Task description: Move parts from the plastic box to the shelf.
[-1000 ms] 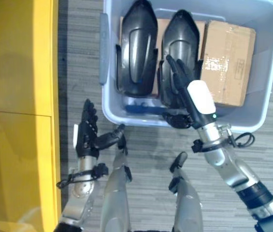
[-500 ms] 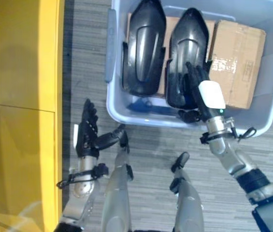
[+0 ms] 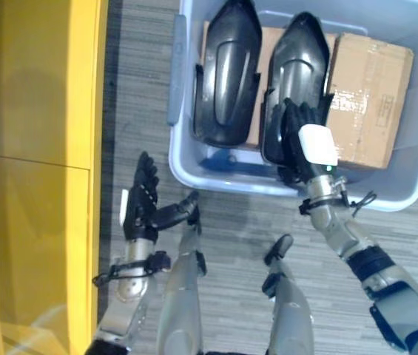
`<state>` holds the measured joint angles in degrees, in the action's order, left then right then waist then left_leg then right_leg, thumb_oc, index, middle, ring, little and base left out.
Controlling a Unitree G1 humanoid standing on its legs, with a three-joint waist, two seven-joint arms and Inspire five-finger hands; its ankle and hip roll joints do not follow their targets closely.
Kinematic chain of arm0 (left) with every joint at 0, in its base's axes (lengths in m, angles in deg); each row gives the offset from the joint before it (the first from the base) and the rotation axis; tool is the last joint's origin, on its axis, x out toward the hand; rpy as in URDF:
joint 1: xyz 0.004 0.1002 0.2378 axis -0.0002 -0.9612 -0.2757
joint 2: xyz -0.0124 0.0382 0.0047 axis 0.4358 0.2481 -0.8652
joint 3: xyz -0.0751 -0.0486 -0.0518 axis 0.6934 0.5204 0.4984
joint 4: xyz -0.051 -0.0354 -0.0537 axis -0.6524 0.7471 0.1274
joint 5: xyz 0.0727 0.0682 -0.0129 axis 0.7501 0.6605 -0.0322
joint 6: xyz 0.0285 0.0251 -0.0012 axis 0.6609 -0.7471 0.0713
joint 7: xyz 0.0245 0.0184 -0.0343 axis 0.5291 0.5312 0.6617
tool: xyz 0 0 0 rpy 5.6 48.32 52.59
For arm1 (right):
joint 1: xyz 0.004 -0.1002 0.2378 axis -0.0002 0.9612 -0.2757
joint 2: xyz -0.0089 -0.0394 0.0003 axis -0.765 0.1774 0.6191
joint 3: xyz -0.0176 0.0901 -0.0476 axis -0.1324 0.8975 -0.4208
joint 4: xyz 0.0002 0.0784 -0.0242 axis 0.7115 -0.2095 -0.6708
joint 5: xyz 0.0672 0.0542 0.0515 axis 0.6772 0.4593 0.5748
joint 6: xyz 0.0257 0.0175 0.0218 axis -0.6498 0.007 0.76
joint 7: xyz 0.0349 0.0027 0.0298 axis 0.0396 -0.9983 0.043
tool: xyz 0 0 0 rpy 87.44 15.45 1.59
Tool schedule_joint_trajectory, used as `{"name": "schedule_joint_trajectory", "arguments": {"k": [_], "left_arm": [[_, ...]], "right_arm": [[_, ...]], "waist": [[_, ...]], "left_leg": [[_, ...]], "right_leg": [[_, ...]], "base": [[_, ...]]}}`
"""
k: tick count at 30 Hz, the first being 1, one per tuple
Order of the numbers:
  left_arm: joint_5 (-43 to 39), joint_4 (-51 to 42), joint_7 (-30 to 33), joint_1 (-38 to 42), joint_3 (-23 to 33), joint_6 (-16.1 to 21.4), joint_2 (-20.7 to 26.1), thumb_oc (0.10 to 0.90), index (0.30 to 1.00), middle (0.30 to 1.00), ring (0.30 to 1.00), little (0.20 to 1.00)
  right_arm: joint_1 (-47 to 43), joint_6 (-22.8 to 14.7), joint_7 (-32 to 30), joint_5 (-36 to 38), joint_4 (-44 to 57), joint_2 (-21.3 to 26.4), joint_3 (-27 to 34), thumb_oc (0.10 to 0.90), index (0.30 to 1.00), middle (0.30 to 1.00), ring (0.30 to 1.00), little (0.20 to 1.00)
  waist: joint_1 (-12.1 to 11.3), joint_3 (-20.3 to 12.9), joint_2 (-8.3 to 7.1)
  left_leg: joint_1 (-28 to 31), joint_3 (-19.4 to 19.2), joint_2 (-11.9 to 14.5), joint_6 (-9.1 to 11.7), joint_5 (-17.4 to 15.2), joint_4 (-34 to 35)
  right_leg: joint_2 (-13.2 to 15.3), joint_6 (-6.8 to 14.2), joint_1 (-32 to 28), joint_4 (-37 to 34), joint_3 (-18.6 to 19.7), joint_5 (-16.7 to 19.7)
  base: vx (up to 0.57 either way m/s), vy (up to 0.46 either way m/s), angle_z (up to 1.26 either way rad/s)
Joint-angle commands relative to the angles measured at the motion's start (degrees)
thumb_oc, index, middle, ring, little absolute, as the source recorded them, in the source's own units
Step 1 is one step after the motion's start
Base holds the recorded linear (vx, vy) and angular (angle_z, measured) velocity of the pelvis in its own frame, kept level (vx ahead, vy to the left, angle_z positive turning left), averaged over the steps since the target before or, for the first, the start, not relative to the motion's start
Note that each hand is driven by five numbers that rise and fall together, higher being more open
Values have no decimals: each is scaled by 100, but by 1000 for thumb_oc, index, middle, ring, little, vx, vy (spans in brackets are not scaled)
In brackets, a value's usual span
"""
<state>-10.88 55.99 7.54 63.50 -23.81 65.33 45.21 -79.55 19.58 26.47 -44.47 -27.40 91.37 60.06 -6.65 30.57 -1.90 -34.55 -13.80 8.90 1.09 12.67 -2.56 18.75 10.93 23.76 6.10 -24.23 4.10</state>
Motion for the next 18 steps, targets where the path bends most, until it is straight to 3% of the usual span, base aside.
{"name": "schedule_joint_trajectory", "arguments": {"k": [1,6,7,8,18], "left_arm": [[-71,-508,-74,216,-91,590,7,900,1000,1000,1000,1000],[-137,-500,-70,259,-181,600,5,900,1000,1000,1000,1000],[-151,-494,-80,259,-192,598,4,900,1000,1000,1000,1000],[-157,-490,-78,255,-194,598,1,900,1000,1000,1000,1000],[-165,-452,-61,272,-232,582,9,900,1000,1000,1000,1000]], "right_arm": [[-547,-56,-182,339,-489,-24,-189,900,1000,1000,1000,1000],[-705,-17,-306,408,-1010,-117,-290,900,1000,1000,1000,1000],[-716,-5,-297,406,-1039,-119,-306,620,607,607,607,607],[-721,1,-305,400,-1082,-119,-319,400,300,300,300,300],[-559,42,-402,376,-1114,-79,-318,400,300,300,300,300]], "waist": [[-117,-78,184],[-166,-78,244],[-170,-78,248],[-177,-78,252],[-161,-78,233]], "left_leg": [[498,-16,341,587,-491,33],[459,-14,323,577,-504,16],[459,-13,314,575,-505,12],[459,-14,305,574,-506,14],[592,-2,289,560,-458,108]], "right_leg": [[-147,-48,224,166,237,261],[-123,-45,250,189,228,265],[-119,-44,249,190,228,269],[-118,-45,249,192,225,270],[-110,-36,160,202,237,267]], "base": [[0,0,0],[0,0,0],[0,0,0],[0,0,0],[0,0,0]]}}
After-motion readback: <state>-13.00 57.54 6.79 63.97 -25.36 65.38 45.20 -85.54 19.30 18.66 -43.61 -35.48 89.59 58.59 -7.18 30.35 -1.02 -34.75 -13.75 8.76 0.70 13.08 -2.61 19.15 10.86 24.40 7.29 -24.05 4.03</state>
